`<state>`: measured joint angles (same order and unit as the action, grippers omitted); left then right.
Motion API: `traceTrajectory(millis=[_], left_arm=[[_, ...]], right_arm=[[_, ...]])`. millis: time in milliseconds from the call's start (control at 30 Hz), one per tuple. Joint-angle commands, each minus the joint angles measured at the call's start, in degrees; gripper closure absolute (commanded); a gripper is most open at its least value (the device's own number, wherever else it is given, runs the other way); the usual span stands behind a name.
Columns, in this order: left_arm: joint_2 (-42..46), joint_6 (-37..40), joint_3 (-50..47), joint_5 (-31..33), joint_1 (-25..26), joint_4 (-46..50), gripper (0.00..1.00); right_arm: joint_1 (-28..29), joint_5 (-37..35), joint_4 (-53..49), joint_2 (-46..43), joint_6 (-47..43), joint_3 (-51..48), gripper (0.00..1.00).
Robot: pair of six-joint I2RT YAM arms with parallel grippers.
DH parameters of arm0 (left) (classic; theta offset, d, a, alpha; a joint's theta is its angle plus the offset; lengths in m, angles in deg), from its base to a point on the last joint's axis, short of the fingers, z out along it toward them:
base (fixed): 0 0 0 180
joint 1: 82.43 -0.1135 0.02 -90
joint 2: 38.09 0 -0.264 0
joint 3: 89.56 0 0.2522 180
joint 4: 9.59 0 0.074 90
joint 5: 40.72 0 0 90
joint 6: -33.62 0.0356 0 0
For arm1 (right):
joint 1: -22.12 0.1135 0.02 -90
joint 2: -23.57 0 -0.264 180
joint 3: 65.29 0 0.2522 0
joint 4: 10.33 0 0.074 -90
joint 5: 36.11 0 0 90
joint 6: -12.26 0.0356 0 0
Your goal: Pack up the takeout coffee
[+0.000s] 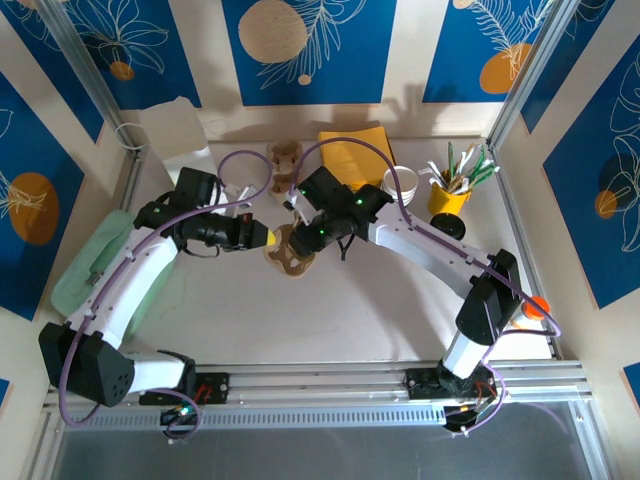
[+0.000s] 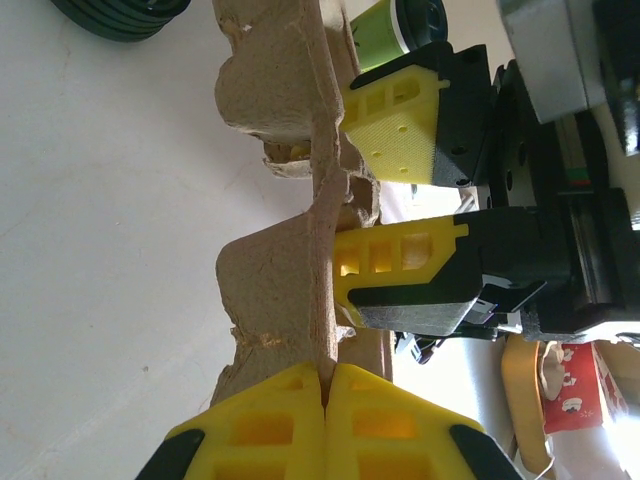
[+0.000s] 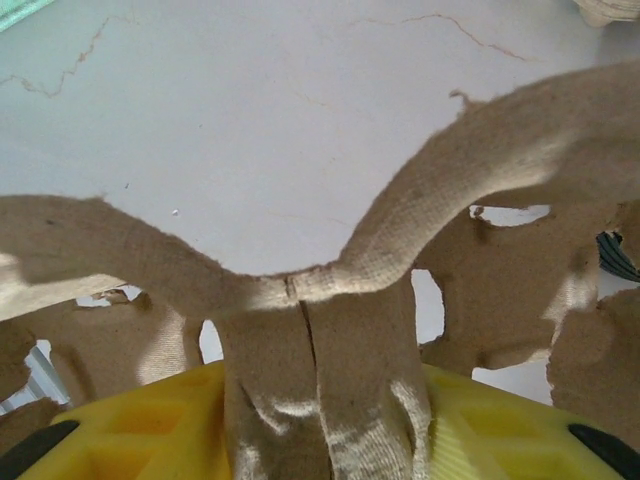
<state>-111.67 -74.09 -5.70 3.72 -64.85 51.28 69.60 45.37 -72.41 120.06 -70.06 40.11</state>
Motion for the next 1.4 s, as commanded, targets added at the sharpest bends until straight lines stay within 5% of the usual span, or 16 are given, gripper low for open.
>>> traceTrajectory(millis=[0,100,233,367,600,867,967,1367], left_arm=[[-0.36,-0.40,0.12,-1.29,-0.35,-1.22,1.00],[-0.73,-0.73,0.45,-1.20,-0.36,-1.71,0.97],[-0.81,-1.34,1.81,1.27,-0.40,-1.54,0.73],[-1.08,-1.73,4.83,5.55,-1.28,0.19,0.63],[-1.72,-3.59,13.35,15.75,-6.45,4.30,0.57],[-4.74,-2.65,26.15,41.89,-13.78,9.29,0.47],[-8.83,-1.85,30.92,46.86,-16.99,9.31,0.47],[-31.05,-1.78,55.09,50.88,-24.87,16.69,0.45]], right_arm=[[-0.89,1.22,-0.23,-1.59,0.36,-1.02,0.57],[-1.15,1.05,-0.35,-1.77,0.05,-1.32,0.59],[-1.77,0.61,-0.76,-1.87,-0.29,-1.84,0.61],[-2.43,0.34,-1.33,-1.99,-0.41,-2.48,0.61],[-2.95,0.34,-1.60,-3.13,-0.56,-4.23,0.63],[-3.01,0.83,-2.04,-4.34,-0.63,-5.71,0.63],[-2.97,0.93,-2.41,-4.55,-0.57,-6.16,0.63],[-3.20,1.10,-3.24,-7.22,-0.93,-7.92,0.64]])
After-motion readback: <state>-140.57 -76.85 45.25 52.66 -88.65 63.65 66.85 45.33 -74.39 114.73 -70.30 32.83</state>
